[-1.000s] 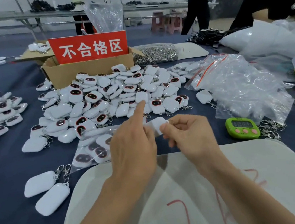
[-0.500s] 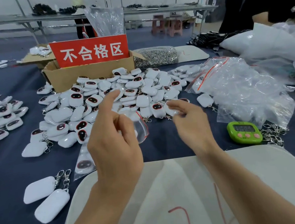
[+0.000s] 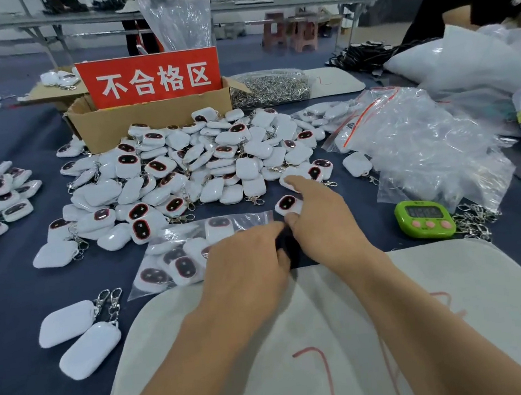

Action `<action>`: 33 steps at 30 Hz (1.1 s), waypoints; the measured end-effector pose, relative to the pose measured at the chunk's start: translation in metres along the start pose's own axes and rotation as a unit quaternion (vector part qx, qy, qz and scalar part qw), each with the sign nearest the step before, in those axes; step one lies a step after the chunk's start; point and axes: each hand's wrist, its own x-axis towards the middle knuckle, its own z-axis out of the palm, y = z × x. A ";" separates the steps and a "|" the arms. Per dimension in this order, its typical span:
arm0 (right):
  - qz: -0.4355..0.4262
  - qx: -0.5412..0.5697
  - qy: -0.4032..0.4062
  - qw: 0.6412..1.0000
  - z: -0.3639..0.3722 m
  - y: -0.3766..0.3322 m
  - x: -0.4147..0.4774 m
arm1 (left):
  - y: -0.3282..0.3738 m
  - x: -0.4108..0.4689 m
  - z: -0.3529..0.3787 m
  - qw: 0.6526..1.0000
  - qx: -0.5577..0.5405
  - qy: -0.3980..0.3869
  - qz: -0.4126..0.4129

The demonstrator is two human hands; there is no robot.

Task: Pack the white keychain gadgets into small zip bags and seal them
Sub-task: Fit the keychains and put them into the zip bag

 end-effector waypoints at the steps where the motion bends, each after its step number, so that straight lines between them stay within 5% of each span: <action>1: 0.007 -0.002 0.002 1.000 -0.003 0.002 -0.002 | 0.000 0.000 0.001 1.000 0.003 0.000 -0.002; 11: 0.078 0.263 0.058 0.960 -0.024 -0.005 -0.045 | -0.016 0.008 -0.003 0.990 0.047 0.077 -0.107; 16: 0.124 0.451 -0.014 0.884 -0.025 -0.012 -0.057 | 0.001 0.002 -0.001 0.973 -0.191 0.128 -0.033; 24: 0.148 0.477 -0.105 0.860 -0.037 -0.012 -0.047 | 0.007 0.007 -0.001 0.926 -0.366 0.058 -0.074; 33: 0.121 0.428 -0.098 0.890 -0.039 -0.012 -0.048 | 0.010 0.005 -0.007 0.895 -0.444 0.042 -0.015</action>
